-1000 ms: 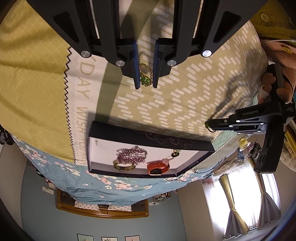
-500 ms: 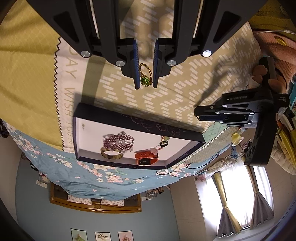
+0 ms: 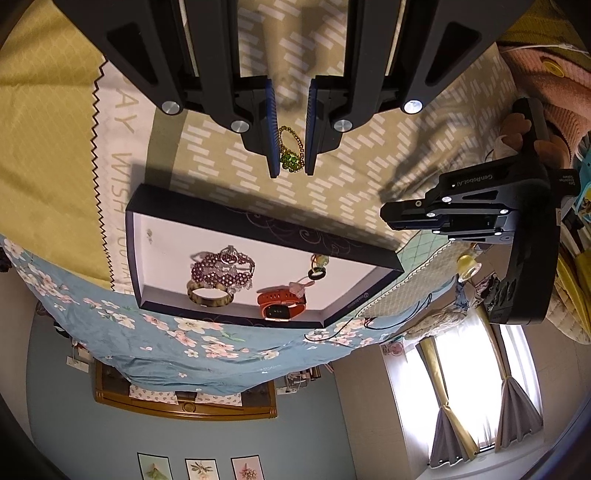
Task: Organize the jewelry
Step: 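Lift the green hair tie with the left gripper while the right gripper lifts the gold ring toward the box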
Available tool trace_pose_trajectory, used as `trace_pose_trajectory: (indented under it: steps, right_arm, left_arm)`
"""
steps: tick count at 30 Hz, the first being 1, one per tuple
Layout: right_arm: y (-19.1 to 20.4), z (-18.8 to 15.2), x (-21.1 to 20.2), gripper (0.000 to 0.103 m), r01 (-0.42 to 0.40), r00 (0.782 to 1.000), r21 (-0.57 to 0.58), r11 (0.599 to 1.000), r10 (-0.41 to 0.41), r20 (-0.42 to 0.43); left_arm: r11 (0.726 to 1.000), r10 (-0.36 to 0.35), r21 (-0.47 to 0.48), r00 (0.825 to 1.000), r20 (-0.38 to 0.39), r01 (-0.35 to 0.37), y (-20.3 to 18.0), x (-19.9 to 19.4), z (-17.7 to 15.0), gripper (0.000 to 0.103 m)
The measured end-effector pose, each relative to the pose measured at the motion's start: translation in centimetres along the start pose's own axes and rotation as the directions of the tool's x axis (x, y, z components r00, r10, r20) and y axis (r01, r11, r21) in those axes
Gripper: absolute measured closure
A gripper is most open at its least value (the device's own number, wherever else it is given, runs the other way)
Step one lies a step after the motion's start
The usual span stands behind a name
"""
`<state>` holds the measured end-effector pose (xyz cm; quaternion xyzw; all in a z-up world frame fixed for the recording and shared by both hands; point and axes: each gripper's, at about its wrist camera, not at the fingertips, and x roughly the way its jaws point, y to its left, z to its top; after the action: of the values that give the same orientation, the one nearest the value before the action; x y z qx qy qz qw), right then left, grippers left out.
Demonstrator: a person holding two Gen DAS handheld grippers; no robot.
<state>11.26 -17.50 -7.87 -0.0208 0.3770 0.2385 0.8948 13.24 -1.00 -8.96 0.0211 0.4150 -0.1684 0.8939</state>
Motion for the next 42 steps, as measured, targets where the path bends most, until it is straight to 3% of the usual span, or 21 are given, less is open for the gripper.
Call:
trace_pose_trajectory:
  steps: [23, 42]
  right_arm:
    - [-0.6, 2.3, -0.1, 0.091, -0.011, 0.998, 0.016, 1.000, 0.010, 0.063]
    - [-1.3, 4.2, -0.1, 0.091, -0.003, 0.995, 0.014, 1.000, 0.001, 0.099]
  left_arm:
    - [1.000, -0.016, 0.019, 0.996, 0.086, 0.015, -1.2, -2.6, 1.7, 0.089]
    - [0.999, -0.017, 0.030, 0.994, 0.112, 0.014, -1.8, -3.0, 2.8, 0.089]
